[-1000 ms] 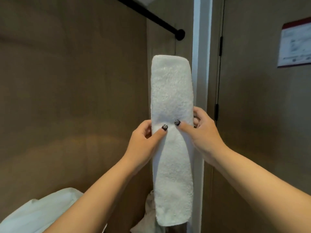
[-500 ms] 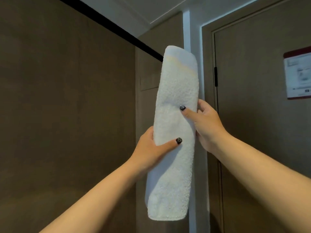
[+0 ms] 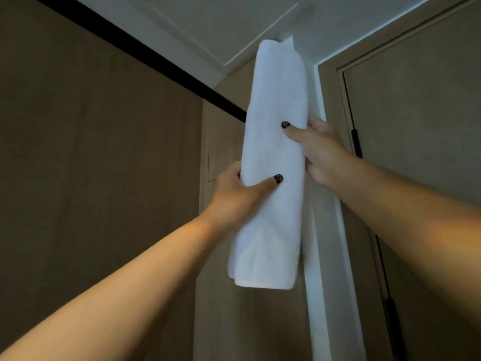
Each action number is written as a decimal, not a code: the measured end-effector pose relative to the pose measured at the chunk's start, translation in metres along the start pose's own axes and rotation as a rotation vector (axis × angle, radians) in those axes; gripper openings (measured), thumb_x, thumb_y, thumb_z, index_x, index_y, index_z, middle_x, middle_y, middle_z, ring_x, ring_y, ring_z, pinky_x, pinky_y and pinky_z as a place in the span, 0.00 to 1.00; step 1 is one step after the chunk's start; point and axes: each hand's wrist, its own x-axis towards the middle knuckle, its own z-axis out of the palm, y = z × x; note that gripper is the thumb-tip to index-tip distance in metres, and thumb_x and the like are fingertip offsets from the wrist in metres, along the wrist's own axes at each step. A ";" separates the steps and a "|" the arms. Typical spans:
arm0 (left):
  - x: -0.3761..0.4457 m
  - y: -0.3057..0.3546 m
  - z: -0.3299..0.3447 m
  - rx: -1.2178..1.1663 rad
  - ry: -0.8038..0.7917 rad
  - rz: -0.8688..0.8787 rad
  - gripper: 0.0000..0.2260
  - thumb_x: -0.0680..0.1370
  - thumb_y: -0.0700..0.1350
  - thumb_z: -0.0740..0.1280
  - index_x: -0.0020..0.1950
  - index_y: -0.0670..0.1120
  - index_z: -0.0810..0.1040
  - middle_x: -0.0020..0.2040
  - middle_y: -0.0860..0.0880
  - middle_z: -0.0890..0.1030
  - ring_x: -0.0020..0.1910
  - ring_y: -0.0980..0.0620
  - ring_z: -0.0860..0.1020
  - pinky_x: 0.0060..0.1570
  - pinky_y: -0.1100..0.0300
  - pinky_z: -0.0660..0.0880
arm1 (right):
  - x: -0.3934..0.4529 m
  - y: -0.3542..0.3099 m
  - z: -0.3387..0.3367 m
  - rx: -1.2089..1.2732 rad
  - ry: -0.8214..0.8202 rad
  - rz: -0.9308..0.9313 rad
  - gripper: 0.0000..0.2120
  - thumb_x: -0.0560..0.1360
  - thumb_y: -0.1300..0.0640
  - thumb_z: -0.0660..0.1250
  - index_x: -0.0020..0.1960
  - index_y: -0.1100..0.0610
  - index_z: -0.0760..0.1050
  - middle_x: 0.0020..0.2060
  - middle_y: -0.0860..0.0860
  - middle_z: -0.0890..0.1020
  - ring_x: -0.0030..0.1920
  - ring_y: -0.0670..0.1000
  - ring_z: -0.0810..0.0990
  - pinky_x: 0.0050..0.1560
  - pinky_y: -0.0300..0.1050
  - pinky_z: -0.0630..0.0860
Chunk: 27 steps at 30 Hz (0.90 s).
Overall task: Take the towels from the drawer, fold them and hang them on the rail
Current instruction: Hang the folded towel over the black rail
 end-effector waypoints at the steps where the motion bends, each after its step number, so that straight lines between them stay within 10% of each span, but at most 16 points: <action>1: 0.012 0.000 0.004 0.027 0.028 0.029 0.16 0.71 0.45 0.78 0.57 0.45 0.80 0.49 0.52 0.86 0.46 0.55 0.85 0.42 0.62 0.81 | 0.016 0.002 -0.001 0.010 -0.009 -0.019 0.14 0.75 0.62 0.72 0.60 0.60 0.78 0.52 0.54 0.85 0.50 0.52 0.85 0.51 0.48 0.82; 16: 0.110 -0.044 -0.004 0.451 0.163 0.148 0.28 0.67 0.56 0.79 0.62 0.58 0.71 0.55 0.59 0.80 0.51 0.59 0.81 0.48 0.57 0.82 | 0.181 0.034 0.041 0.152 -0.089 -0.179 0.13 0.76 0.59 0.71 0.60 0.57 0.78 0.51 0.52 0.84 0.51 0.54 0.83 0.55 0.51 0.81; 22: 0.128 -0.059 -0.017 0.612 0.236 0.252 0.22 0.68 0.56 0.77 0.57 0.60 0.72 0.51 0.59 0.80 0.47 0.62 0.80 0.46 0.59 0.81 | 0.201 0.060 0.060 -0.023 0.025 -0.329 0.21 0.76 0.58 0.69 0.68 0.51 0.71 0.54 0.46 0.78 0.48 0.45 0.78 0.41 0.35 0.74; 27: 0.138 -0.079 -0.021 0.618 0.222 0.369 0.23 0.70 0.57 0.75 0.61 0.59 0.70 0.50 0.61 0.79 0.47 0.69 0.77 0.35 0.73 0.75 | 0.208 0.049 0.070 -0.465 -0.080 -0.601 0.18 0.75 0.68 0.62 0.57 0.50 0.81 0.61 0.49 0.77 0.59 0.48 0.76 0.58 0.38 0.73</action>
